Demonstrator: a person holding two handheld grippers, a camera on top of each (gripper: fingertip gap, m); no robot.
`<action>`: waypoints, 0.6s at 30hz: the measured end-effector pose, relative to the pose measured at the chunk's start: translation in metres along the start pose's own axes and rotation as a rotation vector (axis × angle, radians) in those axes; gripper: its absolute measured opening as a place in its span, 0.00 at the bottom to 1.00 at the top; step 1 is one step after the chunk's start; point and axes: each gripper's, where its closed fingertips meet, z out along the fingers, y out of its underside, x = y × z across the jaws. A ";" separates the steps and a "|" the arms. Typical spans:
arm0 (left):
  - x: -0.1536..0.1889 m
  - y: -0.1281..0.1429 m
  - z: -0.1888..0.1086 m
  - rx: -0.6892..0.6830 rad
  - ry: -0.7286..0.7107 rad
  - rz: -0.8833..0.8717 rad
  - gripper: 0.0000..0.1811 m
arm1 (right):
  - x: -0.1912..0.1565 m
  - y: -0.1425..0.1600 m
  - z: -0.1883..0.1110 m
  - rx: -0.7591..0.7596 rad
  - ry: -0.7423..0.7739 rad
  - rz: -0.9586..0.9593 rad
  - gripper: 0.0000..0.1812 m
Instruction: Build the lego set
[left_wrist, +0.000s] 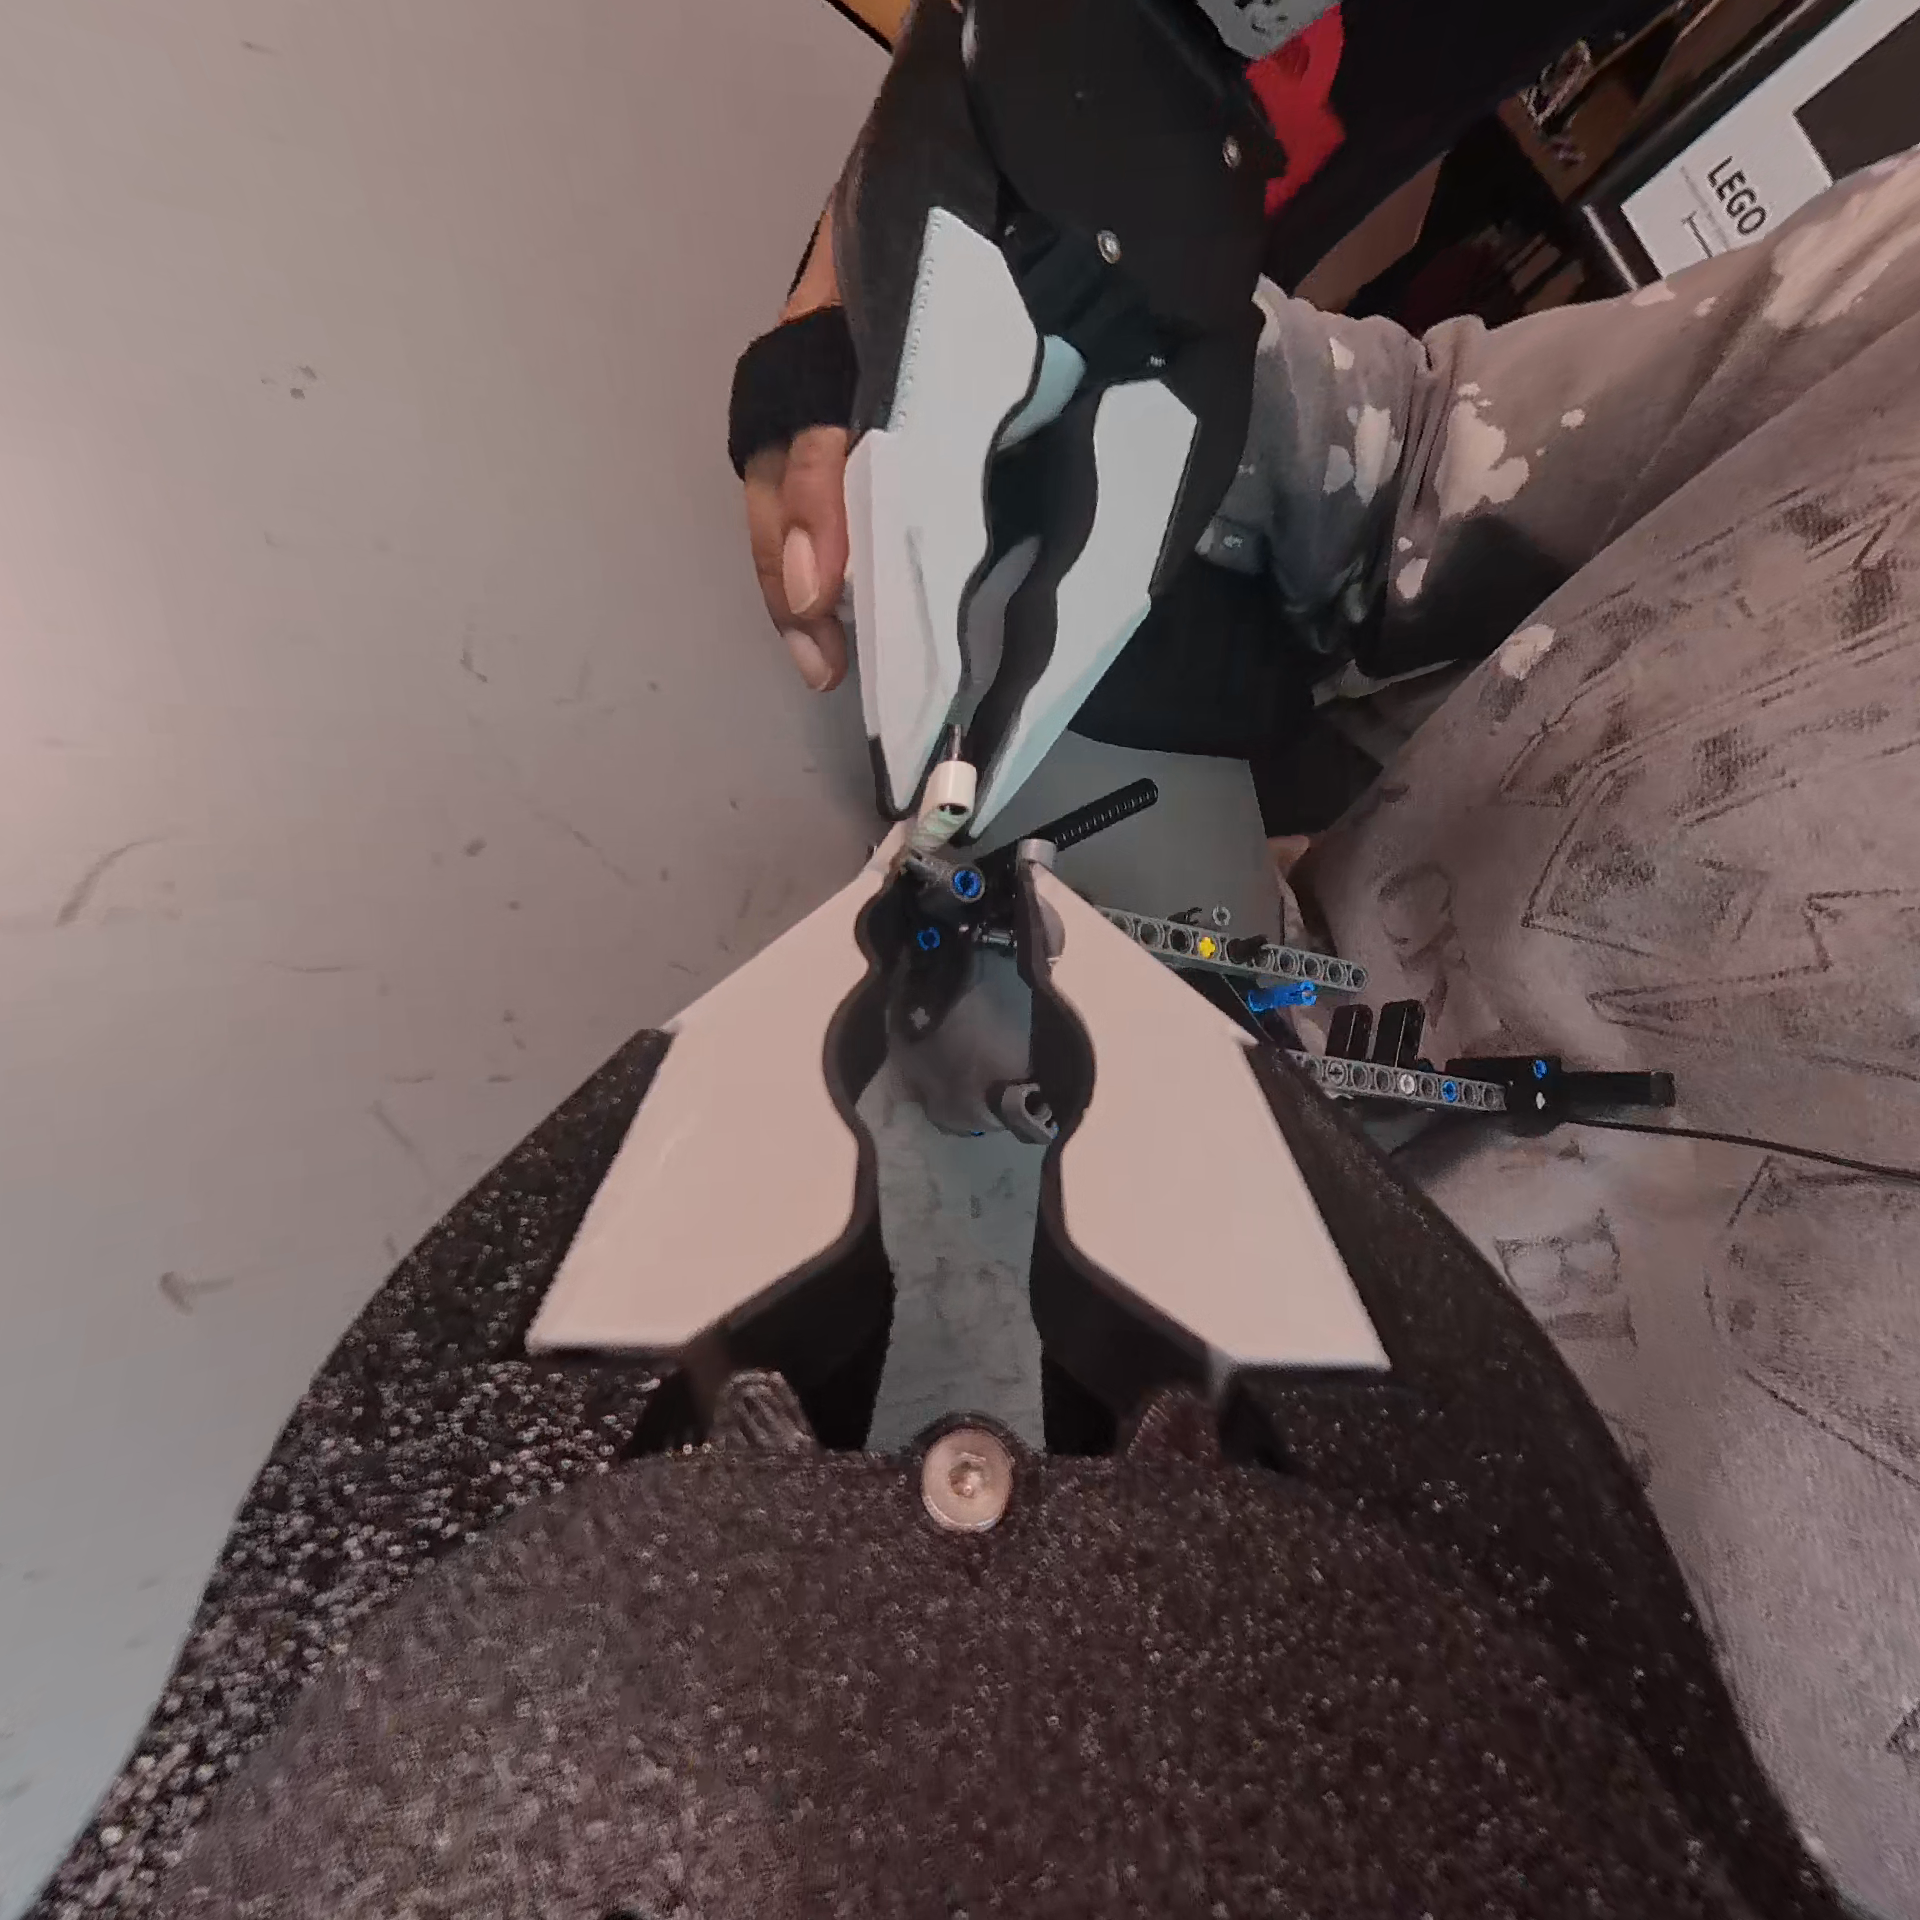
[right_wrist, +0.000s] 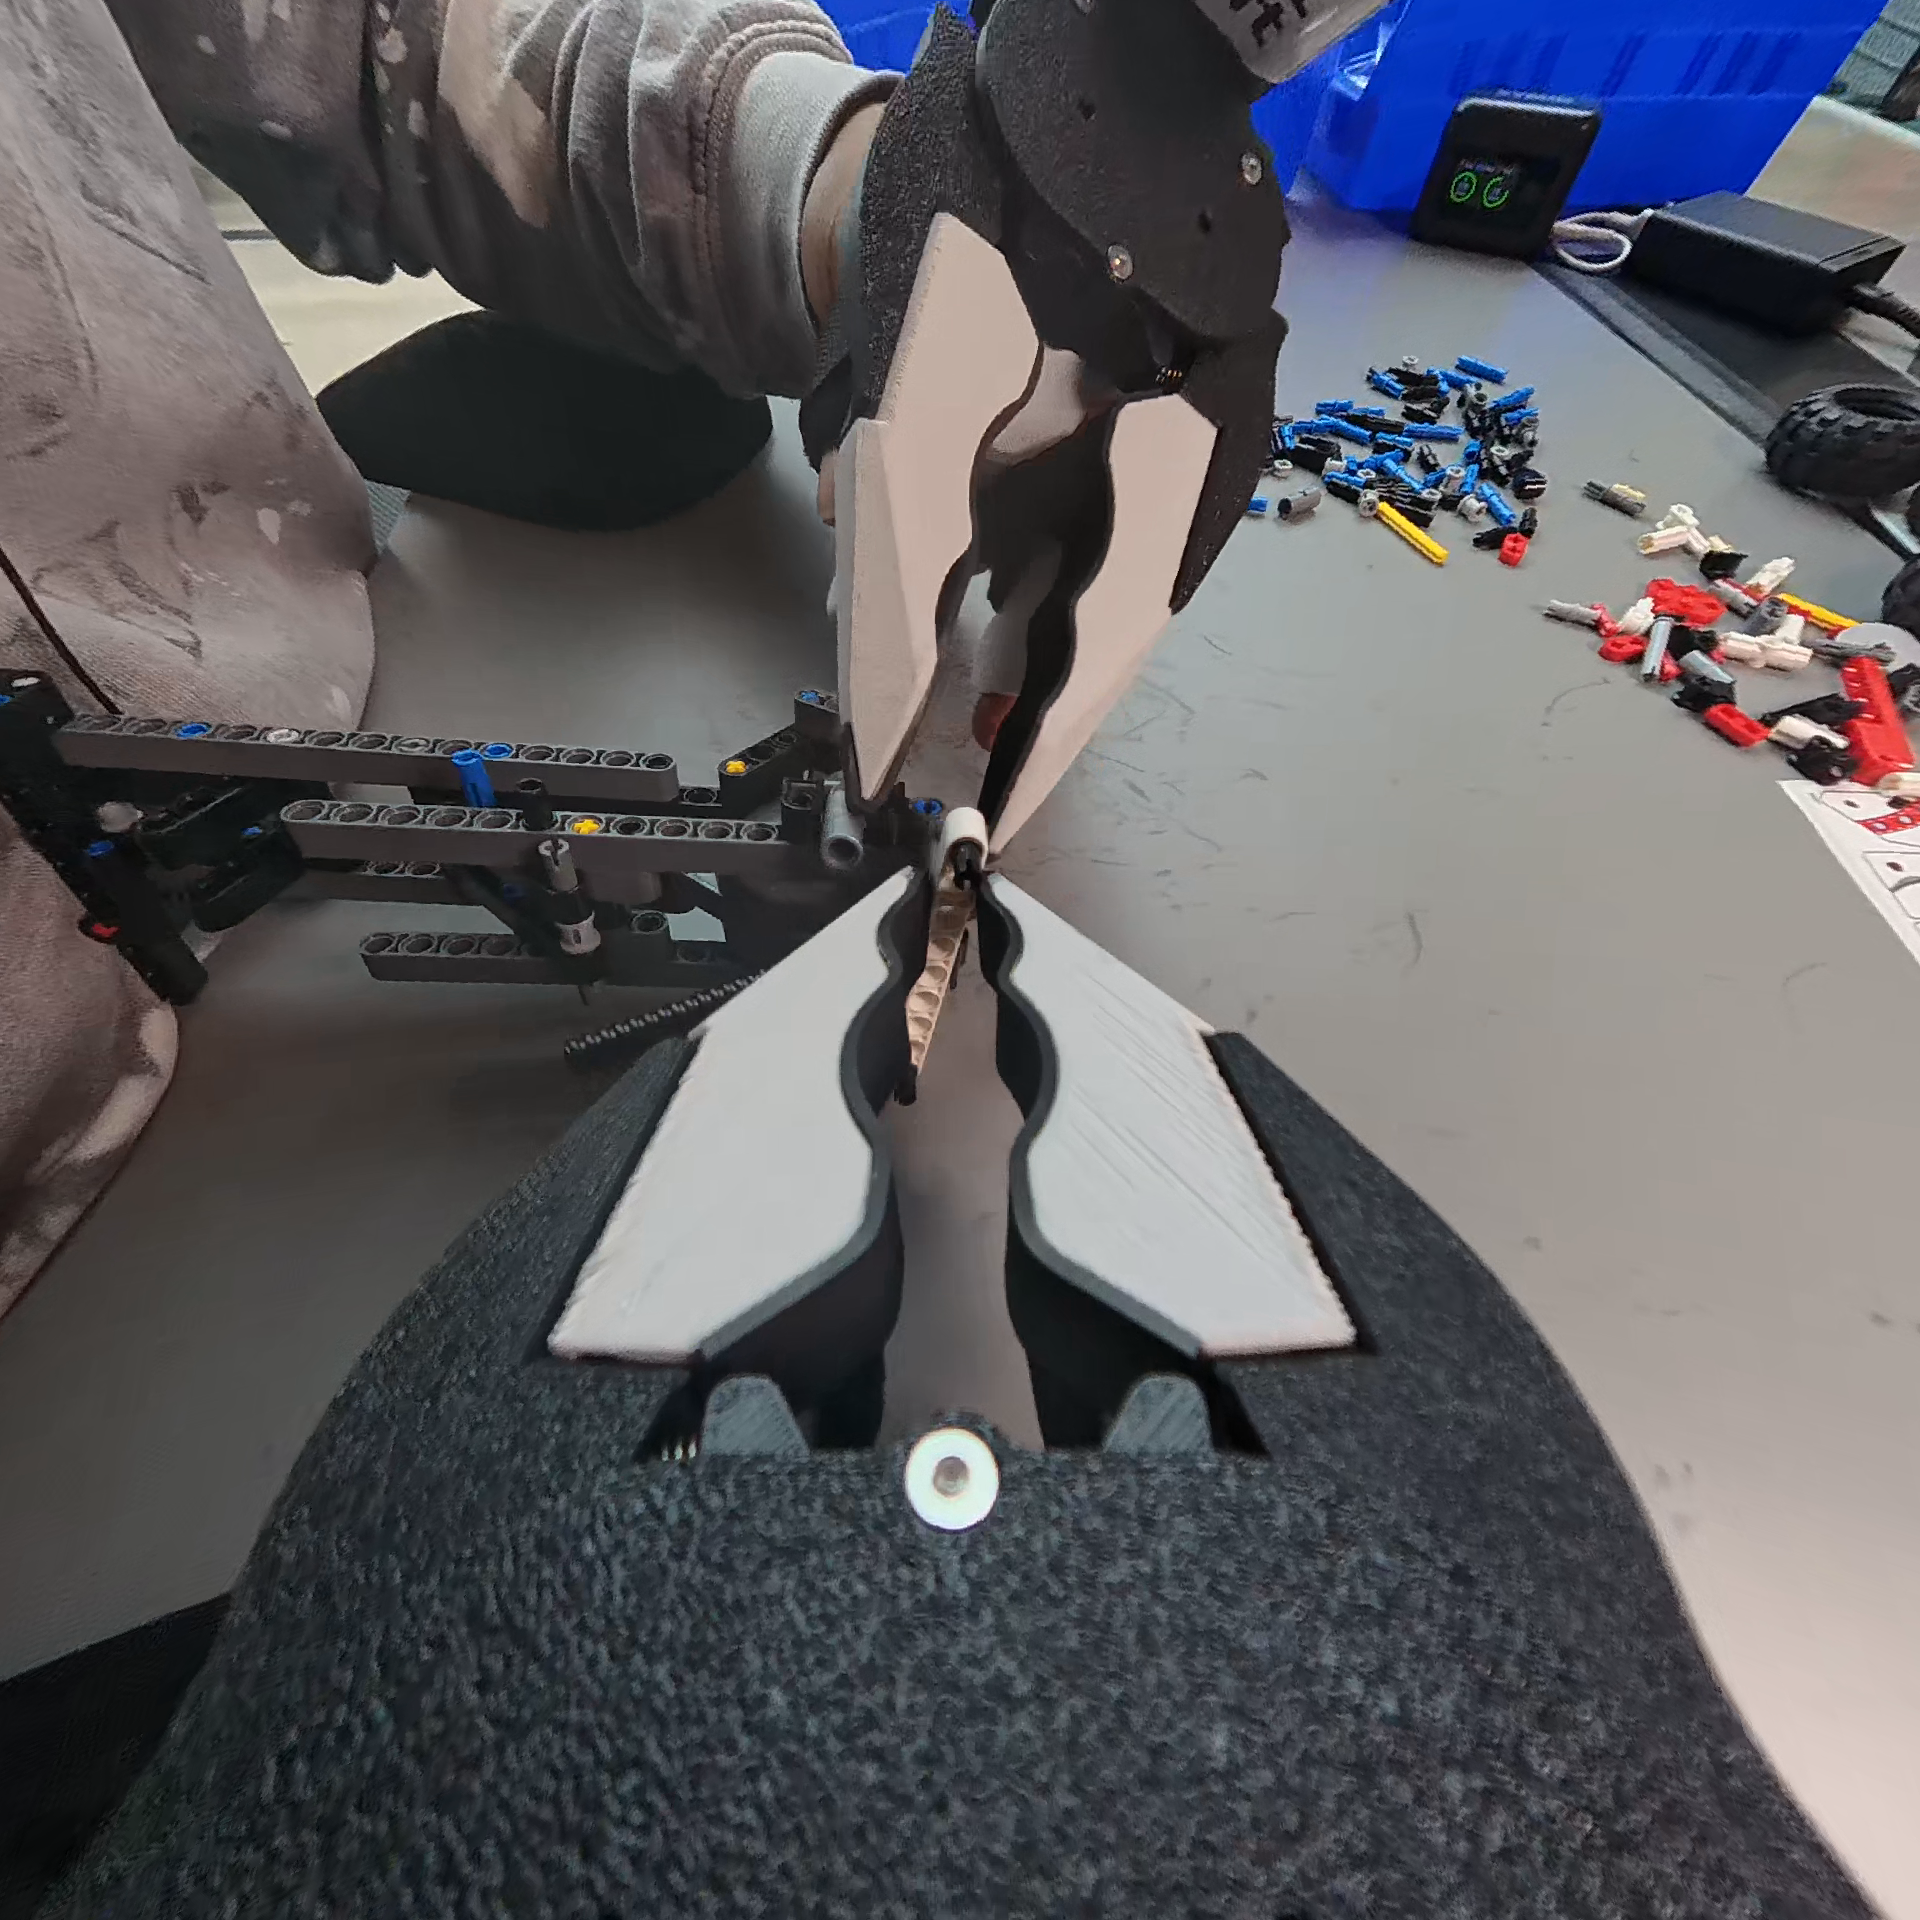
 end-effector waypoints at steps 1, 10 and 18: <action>0.001 0.000 0.000 -0.009 0.003 0.027 0.12 | 0.000 -0.001 -0.001 0.004 -0.008 0.012 0.05; 0.005 0.001 0.000 -0.208 0.076 0.297 0.12 | -0.003 -0.002 0.001 0.009 -0.039 0.023 0.05; 0.002 -0.001 -0.003 -0.339 0.079 0.454 0.02 | -0.006 0.000 0.004 -0.006 -0.036 0.003 0.04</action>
